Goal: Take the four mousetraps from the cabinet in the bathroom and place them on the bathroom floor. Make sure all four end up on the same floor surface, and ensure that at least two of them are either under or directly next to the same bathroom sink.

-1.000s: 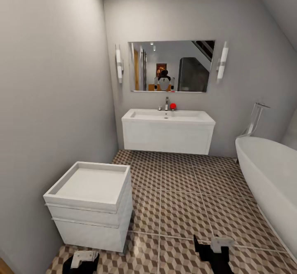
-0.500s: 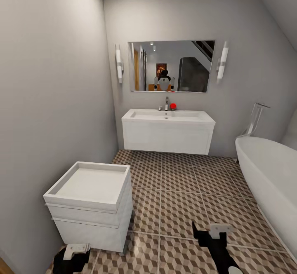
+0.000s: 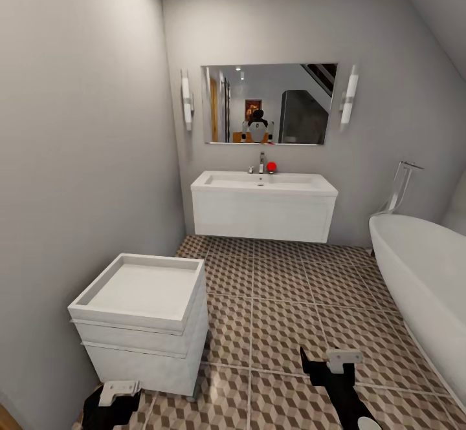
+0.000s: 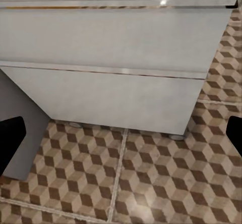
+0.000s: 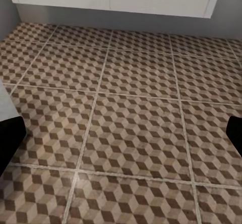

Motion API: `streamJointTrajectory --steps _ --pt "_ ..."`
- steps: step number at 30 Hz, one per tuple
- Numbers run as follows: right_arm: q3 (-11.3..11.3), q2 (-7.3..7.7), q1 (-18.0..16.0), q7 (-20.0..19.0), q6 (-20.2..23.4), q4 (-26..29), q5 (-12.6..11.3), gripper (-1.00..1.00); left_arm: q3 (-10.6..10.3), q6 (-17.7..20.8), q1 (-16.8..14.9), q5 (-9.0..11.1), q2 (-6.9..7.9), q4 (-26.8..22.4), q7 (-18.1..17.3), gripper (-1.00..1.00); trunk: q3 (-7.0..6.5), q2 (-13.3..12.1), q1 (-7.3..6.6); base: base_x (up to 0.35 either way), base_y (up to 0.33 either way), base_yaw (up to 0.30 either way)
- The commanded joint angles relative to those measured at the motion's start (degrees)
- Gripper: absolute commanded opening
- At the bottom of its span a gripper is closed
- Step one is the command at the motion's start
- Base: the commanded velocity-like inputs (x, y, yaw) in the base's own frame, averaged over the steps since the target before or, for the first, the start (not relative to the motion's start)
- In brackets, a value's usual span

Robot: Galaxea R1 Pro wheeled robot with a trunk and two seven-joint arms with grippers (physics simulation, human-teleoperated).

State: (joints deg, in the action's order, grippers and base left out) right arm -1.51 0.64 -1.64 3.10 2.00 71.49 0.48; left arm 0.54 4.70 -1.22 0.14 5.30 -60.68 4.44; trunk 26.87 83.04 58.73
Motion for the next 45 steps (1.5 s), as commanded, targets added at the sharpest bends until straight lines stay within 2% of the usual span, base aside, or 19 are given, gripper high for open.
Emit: streamJointTrajectory --steps 1,7,12,14,15,21,30,45 --pt "-0.23 -0.02 -0.03 0.19 0.2 0.11 -0.03 1.0 -0.09 0.32 -0.02 0.01 -0.02 -0.3 0.14 1.0 0.06 0.03 0.0 0.0 0.0 0.0" --pt "-0.56 -0.87 -0.03 0.35 0.23 1.02 -0.11 1.0 -0.08 0.31 -0.02 -0.01 -0.54 -0.27 0.15 1.0 0.06 0.03 0.0 0.0 0.0 0.0" --pt "-2.49 -3.66 -0.2 0.53 0.27 2.46 1.63 1.0 -0.04 0.31 -0.02 0.01 -0.79 0.01 0.15 1.0 0.06 0.03 0.0 0.0 0.0 0.0" --pt "-2.94 -4.59 -0.28 0.62 0.26 2.76 3.81 1.0 -0.07 0.31 -0.02 0.02 -0.93 0.1 0.14 1.0 0.06 0.03 0.0 0.0 0.0 0.0" --pt "-3.14 -4.97 -0.34 0.75 0.24 2.91 5.66 1.0 -0.08 0.31 -0.02 0.03 -1.16 0.12 0.13 1.0 0.06 0.03 0.0 0.0 0.0 0.0" --pt "-3.51 -5.4 -0.44 1.0 0.12 3.37 11.53 1.0 -0.17 0.31 -0.02 -0.16 -2.18 -0.49 0.18 1.0 0.06 0.03 0.0 0.0 0.0 0.0" --pt "-3.47 -5.24 -0.45 1.29 -0.92 3.72 12.55 1.0 0.01 0.31 -0.02 -0.08 -2.29 -1.55 0.33 1.0 0.06 0.03 0.0 0.0 0.0 0.0" --pt "-3.17 -4.96 -0.45 1.35 -1.02 3.68 12.74 1.0 0.4 0.31 -0.02 -0.06 -1.18 -1.69 0.47 1.0 0.06 0.03 0.0 0.0 0.0 0.0"
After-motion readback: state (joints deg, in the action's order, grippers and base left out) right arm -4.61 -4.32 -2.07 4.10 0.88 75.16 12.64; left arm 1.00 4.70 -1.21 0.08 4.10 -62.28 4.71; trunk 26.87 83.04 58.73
